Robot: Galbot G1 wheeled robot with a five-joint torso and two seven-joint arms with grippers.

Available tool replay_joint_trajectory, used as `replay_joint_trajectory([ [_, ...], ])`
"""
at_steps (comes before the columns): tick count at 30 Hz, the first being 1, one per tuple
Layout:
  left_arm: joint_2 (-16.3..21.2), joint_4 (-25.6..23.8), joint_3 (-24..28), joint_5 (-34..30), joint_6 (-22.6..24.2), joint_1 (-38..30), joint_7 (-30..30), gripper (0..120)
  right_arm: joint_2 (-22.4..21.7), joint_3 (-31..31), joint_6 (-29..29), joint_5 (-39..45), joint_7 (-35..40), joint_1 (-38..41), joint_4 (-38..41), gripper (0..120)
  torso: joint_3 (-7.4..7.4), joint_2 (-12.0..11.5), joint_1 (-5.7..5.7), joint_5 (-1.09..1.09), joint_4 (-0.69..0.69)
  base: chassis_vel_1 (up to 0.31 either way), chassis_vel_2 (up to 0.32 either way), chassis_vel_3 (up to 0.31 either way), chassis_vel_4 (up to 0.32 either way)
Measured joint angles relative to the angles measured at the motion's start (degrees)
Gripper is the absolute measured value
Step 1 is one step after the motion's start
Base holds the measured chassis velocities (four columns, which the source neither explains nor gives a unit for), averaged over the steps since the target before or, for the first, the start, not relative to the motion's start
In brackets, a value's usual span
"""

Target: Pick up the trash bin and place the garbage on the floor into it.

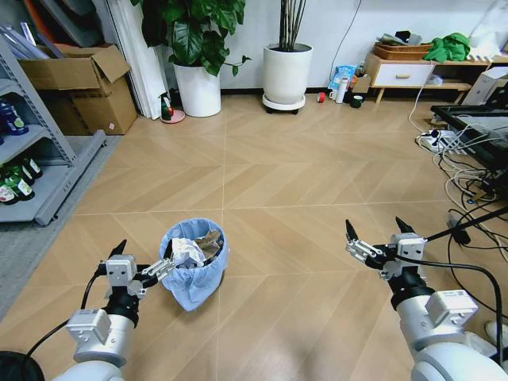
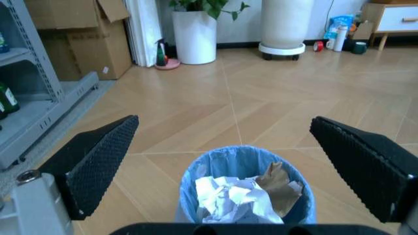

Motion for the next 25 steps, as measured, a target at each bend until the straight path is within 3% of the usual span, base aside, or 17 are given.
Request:
replay_joint_trajectory([
  [25,0.1,0.1,0.0,-0.1,0.0,0.0,0.0,100,0.0,0.1,0.0,0.1,0.0,0.0,-0.1,100,0.00,0.0,0.00,0.00,0.00,0.000,0.000,0.000,0.000],
])
